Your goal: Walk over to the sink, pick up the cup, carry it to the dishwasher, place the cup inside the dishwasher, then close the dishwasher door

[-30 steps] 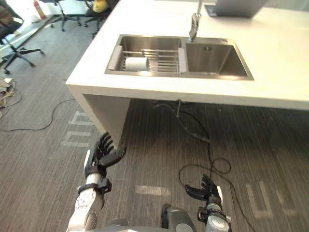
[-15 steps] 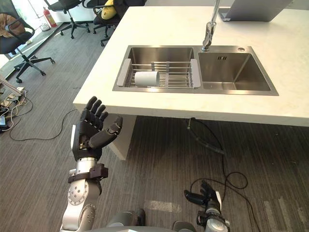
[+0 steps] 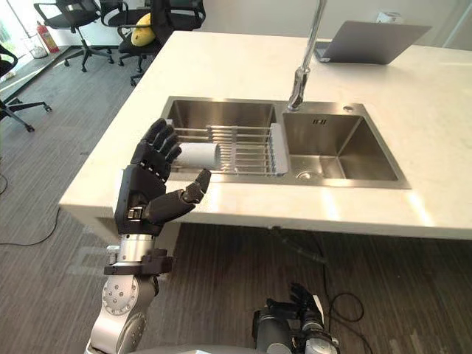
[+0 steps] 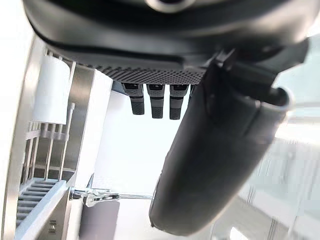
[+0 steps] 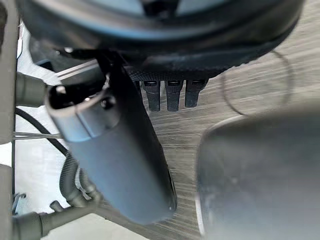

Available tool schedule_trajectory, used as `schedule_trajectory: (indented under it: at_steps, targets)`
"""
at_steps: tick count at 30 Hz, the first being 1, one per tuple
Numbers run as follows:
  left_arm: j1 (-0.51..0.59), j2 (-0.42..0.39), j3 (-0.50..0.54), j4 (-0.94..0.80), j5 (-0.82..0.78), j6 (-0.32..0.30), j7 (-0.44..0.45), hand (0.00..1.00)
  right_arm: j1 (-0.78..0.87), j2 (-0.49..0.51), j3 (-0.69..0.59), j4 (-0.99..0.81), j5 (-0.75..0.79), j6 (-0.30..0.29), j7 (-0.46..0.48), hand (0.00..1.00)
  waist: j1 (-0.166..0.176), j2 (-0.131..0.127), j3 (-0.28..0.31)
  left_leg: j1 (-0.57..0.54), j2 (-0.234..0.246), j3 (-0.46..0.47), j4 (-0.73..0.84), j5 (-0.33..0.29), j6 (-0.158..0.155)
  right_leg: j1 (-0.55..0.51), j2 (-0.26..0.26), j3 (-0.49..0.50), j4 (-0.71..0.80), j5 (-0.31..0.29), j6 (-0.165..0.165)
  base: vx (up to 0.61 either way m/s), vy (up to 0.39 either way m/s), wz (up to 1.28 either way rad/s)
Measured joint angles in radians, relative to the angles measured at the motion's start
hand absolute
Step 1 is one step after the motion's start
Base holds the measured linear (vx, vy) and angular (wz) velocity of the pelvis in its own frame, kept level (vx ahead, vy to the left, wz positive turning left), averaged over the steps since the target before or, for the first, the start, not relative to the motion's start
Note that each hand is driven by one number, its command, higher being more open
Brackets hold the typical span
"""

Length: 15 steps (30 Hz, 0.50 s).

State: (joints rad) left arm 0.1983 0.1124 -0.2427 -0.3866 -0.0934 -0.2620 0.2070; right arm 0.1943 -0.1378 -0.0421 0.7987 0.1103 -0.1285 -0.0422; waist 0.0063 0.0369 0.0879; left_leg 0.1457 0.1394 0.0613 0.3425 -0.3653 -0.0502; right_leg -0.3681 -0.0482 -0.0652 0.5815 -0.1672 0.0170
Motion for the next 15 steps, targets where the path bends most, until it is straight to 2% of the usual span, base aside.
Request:
schedule_trajectory:
  at_steps: [1,3,4,6,7,9,11,12,13,14,15]
  targets:
    - [-0.008,0.001,0.004,0.009,0.020,0.006,0.001,0.90,-0.001,-0.011,-0.001,-0.004,-0.001,0.000,0.002,0.90,0.000,0.014,-0.006,0.000,0.014,0.000,0.001,0.010,0.002,0.001,0.016,-0.003,0.000,-0.011,-0.010,0.37,-0.262,-0.18]
    - [-0.046,0.008,0.004,0.037,0.057,0.009,-0.006,0.90,0.005,-0.016,-0.004,-0.003,-0.001,0.000,0.003,0.90,-0.006,0.018,-0.008,-0.002,0.027,-0.019,0.017,0.059,-0.010,0.023,0.024,-0.020,-0.011,-0.033,-0.026,0.27,-0.230,0.16]
    - [-0.072,0.011,0.004,0.061,0.074,0.011,-0.013,0.90,0.013,-0.016,-0.013,-0.002,-0.001,0.001,0.004,0.90,-0.018,0.019,-0.007,-0.022,0.038,-0.049,0.069,0.093,-0.036,0.061,0.028,-0.041,-0.041,-0.037,-0.033,0.24,-0.205,0.40]
    - [-0.103,0.019,0.005,0.095,0.085,0.015,-0.014,0.90,0.027,-0.015,-0.021,-0.002,0.003,0.000,0.009,0.90,-0.026,0.016,-0.002,-0.083,0.051,-0.070,0.230,0.165,-0.056,0.136,0.034,-0.059,-0.102,-0.035,-0.041,0.20,-0.158,0.32]
    - [-0.116,0.025,0.005,0.114,0.088,0.015,-0.015,0.90,0.038,-0.015,-0.024,-0.002,0.005,0.000,0.011,0.90,-0.021,0.010,0.004,-0.130,0.059,-0.079,0.346,0.152,-0.062,0.185,0.039,-0.063,-0.147,-0.029,-0.050,0.16,-0.086,0.07]
    - [-0.117,0.036,0.016,0.119,0.096,0.015,-0.015,0.90,0.046,-0.015,-0.032,-0.002,0.005,-0.001,0.013,0.90,-0.020,0.013,0.003,-0.199,0.061,-0.061,0.439,0.100,-0.038,0.251,0.047,-0.063,-0.211,-0.021,-0.058,0.16,-0.036,-0.03]
    - [-0.122,0.048,0.041,0.119,0.096,0.015,-0.015,0.90,0.047,-0.015,-0.033,0.000,0.007,-0.002,0.013,0.90,-0.019,0.012,0.003,-0.264,0.047,-0.036,0.392,0.059,-0.005,0.302,0.047,-0.053,-0.274,-0.011,-0.059,0.17,0.066,-0.13]
    - [-0.126,0.058,0.067,0.120,0.110,0.016,-0.013,0.90,0.045,-0.015,-0.034,0.004,0.007,-0.002,0.014,0.90,-0.016,0.010,0.004,-0.289,0.020,-0.042,0.286,0.051,0.006,0.321,0.040,-0.040,-0.296,-0.004,-0.048,0.11,0.092,-0.19]
    - [-0.129,0.060,0.073,0.120,0.118,0.017,-0.012,0.90,0.045,-0.016,-0.034,0.004,0.007,-0.003,0.015,0.90,-0.015,0.011,0.004,-0.294,0.011,-0.046,0.253,0.052,0.006,0.323,0.038,-0.037,-0.299,-0.003,-0.045,0.14,0.163,-0.29]
    - [-0.145,0.066,0.100,0.121,0.155,0.022,-0.010,0.90,0.041,-0.020,-0.037,0.011,0.007,-0.003,0.017,0.90,-0.011,0.015,0.006,-0.304,-0.033,-0.093,0.075,0.105,0.006,0.321,0.030,-0.019,-0.297,-0.004,-0.017,0.09,0.132,-0.26]
    - [-0.155,0.065,0.111,0.121,0.169,0.024,-0.009,0.90,0.037,-0.023,-0.038,0.015,0.007,-0.003,0.018,0.90,-0.004,0.030,0.006,-0.300,-0.045,-0.114,0.033,0.193,-0.012,0.319,0.034,-0.004,-0.285,-0.007,0.002,0.19,0.248,-0.46]
